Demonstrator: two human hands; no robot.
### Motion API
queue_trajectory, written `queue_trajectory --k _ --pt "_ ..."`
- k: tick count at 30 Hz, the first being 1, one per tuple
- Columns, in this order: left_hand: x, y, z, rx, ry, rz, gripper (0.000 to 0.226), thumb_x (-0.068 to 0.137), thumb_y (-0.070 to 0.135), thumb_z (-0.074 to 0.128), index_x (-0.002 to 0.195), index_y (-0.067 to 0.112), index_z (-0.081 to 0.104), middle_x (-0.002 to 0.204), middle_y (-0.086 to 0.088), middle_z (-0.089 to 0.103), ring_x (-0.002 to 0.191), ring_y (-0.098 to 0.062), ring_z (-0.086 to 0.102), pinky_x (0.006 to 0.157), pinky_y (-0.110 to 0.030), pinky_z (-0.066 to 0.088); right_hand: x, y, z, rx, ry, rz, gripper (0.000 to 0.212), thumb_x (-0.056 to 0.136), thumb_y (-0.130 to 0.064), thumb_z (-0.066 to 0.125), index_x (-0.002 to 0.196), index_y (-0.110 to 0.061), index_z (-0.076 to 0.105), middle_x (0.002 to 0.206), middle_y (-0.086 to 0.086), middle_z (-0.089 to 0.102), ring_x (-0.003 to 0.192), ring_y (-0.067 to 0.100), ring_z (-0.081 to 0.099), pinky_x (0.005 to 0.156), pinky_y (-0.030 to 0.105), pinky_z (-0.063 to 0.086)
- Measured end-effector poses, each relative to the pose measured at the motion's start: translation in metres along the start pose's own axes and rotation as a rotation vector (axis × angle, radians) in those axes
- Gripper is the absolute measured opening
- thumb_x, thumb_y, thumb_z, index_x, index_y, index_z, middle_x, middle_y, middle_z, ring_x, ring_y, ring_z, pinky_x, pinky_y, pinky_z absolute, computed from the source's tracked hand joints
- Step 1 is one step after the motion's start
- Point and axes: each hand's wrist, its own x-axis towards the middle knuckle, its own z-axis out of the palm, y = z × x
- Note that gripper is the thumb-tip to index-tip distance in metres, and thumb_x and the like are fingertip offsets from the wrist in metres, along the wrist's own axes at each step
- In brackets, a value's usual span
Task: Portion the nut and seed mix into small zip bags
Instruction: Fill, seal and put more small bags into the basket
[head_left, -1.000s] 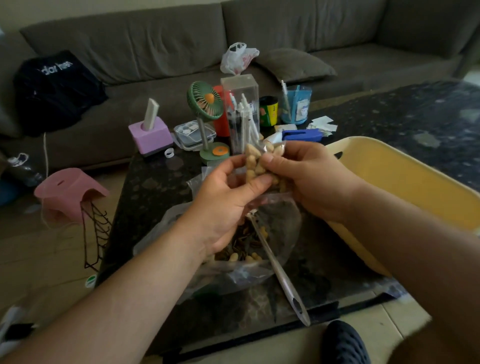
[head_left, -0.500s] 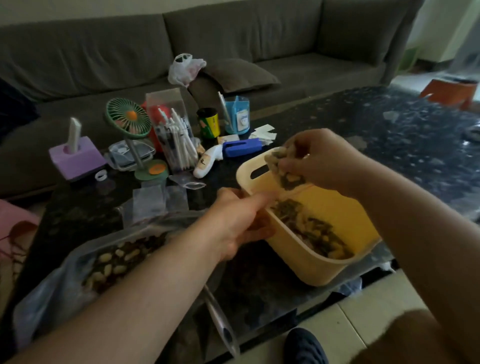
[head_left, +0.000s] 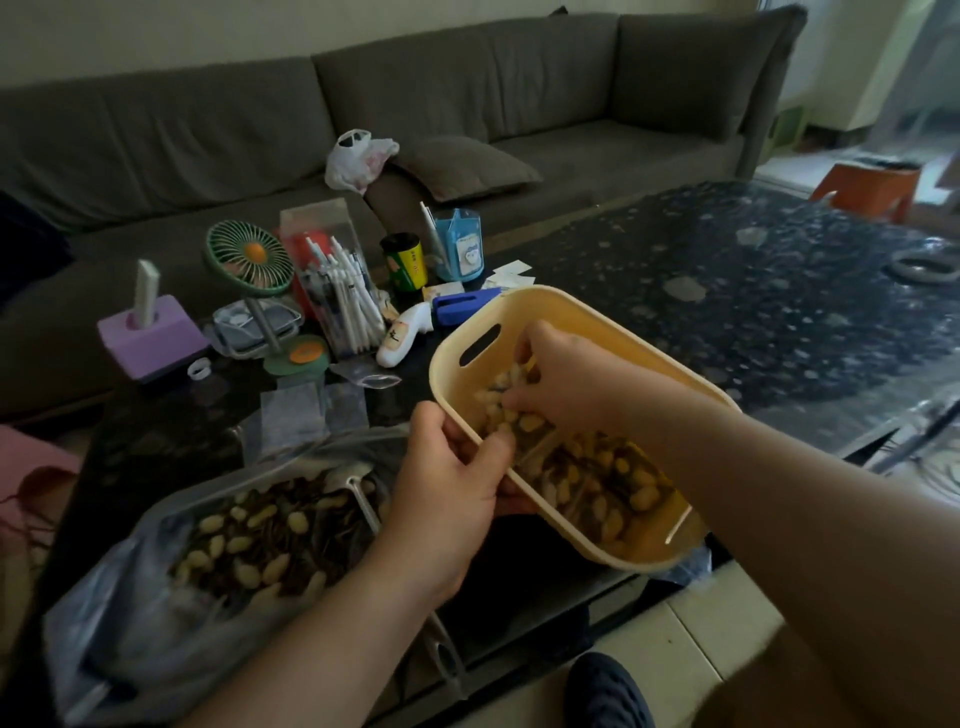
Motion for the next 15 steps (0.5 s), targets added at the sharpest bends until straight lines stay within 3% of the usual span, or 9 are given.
queue_trajectory --k 4,7,11,13,15 --pt "-0.019 -0.001 0.002 0.047 -0.039 0.081 0.02 0.098 0.018 0.072 0.104 0.024 0.053 0.087 0.01 0.069 0.081 -0.015 0.074 0.067 -0.04 0.065 -0.004 -0.012 0.008 -0.048 0.004 -0.025 0.036 0.094 -0.038 0.074 0.119 -0.024 0.053 0.102 -0.006 0.06 0.09 0.009 0.059 0.078 0.03 0.049" --pt "-0.029 -0.002 0.004 0.127 0.002 0.131 0.024 0.094 0.03 0.076 0.101 0.031 0.053 0.092 0.004 0.069 0.083 -0.014 0.072 0.07 -0.037 0.065 -0.006 -0.017 0.015 -0.071 0.02 -0.061 0.029 0.094 -0.031 0.075 0.116 -0.023 0.058 0.104 -0.005 0.063 0.092 0.01 0.06 0.081 0.029 0.049" --pt "-0.035 -0.002 0.004 0.129 0.036 0.115 0.025 0.095 0.029 0.076 0.104 0.026 0.053 0.096 -0.001 0.069 0.084 -0.016 0.072 0.073 -0.044 0.065 -0.011 -0.012 0.027 -0.109 0.216 -0.147 0.025 0.093 -0.026 0.076 0.115 -0.021 0.064 0.109 -0.004 0.065 0.097 0.012 0.062 0.086 0.027 0.052" --pt "-0.038 0.002 0.005 0.039 0.015 0.079 0.024 0.096 0.023 0.075 0.107 0.022 0.053 0.101 -0.008 0.068 0.085 -0.017 0.072 0.069 -0.038 0.066 -0.012 -0.011 0.028 -0.128 0.297 -0.191 0.028 0.094 -0.027 0.075 0.119 -0.021 0.065 0.113 -0.003 0.065 0.099 0.013 0.063 0.089 0.028 0.055" --pt "-0.039 0.005 0.005 -0.046 -0.004 0.042 0.025 0.097 0.018 0.075 0.109 0.017 0.052 0.104 -0.012 0.066 0.084 -0.016 0.073 0.065 -0.032 0.064 -0.016 -0.011 0.022 -0.115 0.272 -0.233 0.031 0.094 -0.026 0.075 0.123 -0.027 0.066 0.116 -0.006 0.065 0.103 0.01 0.062 0.09 0.025 0.053"
